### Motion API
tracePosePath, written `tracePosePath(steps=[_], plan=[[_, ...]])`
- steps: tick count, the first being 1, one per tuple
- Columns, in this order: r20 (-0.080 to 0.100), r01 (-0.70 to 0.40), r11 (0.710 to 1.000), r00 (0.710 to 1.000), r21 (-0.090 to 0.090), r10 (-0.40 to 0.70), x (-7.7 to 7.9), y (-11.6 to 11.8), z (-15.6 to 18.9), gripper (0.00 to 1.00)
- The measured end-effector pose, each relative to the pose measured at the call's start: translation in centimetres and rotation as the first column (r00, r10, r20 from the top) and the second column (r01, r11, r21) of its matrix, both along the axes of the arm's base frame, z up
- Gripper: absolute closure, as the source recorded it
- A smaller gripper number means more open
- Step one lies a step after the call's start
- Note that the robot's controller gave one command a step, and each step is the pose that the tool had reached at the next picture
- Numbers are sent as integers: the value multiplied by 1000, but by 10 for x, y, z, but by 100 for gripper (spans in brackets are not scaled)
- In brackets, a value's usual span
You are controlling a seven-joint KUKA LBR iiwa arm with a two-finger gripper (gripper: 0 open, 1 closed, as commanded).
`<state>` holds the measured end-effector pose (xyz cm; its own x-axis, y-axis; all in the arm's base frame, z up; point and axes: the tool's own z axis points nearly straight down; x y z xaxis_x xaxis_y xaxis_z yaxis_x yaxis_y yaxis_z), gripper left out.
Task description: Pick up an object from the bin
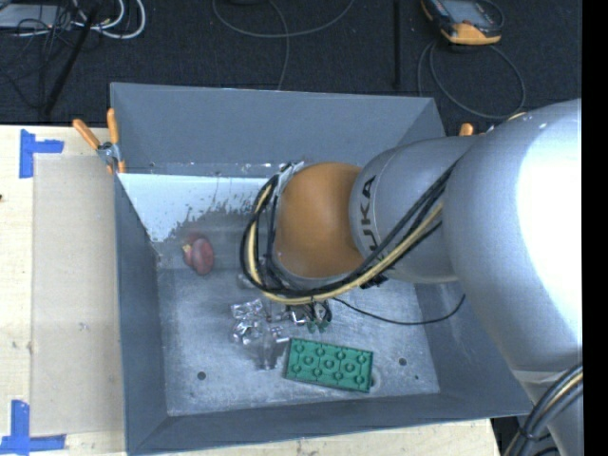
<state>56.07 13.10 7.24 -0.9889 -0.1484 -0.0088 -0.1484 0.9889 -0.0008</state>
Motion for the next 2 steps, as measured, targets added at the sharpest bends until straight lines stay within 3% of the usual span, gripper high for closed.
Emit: tracePosePath(steps=[1,2], plan=[[5,0,1000,1000,4,0,2,2,3,100],[-1,39,999,999,2,-39,5,-7,108,100]])
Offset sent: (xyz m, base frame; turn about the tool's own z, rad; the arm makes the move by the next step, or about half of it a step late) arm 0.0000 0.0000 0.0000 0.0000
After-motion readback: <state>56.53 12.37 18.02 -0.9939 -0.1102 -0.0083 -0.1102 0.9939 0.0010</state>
